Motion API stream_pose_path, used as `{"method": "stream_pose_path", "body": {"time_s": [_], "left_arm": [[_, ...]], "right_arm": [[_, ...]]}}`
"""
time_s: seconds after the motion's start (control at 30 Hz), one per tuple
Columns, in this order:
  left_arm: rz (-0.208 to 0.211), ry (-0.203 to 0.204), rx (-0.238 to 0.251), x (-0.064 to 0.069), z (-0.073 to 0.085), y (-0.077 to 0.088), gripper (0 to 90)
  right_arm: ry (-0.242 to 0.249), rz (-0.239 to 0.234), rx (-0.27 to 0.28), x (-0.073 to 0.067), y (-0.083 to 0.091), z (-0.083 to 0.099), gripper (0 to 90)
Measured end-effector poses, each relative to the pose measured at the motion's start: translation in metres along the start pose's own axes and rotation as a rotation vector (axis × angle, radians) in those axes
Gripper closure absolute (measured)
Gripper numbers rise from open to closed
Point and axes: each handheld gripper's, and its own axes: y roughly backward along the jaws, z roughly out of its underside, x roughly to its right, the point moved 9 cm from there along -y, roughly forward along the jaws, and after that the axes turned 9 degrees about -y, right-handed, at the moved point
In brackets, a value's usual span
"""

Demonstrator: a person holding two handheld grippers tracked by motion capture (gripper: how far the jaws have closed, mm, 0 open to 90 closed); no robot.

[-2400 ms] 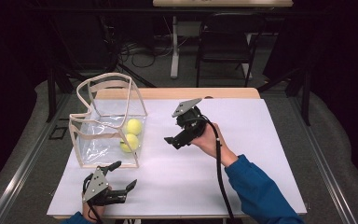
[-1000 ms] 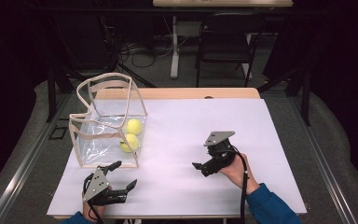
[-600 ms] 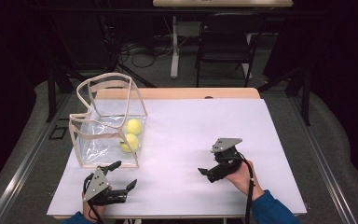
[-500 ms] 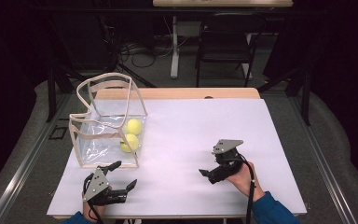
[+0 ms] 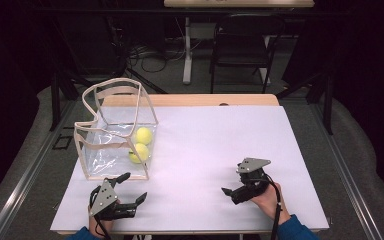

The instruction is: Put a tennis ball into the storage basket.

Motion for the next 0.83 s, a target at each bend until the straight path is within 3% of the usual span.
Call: {"method": "stream_pose_path", "body": {"time_s": [0.4, 0.83], "left_arm": [[0.002, -0.004, -0.003, 0.000, 0.000, 0.000, 16.1], [-0.001, -0.003, -0.009, 0.000, 0.001, -0.001, 16.1]], "right_arm": [[-0.024, 0.035, 0.035, 0.005, 0.011, 0.021, 0.0], [-0.037, 0.041, 0.072, 0.005, 0.018, 0.026, 0.0]]}}
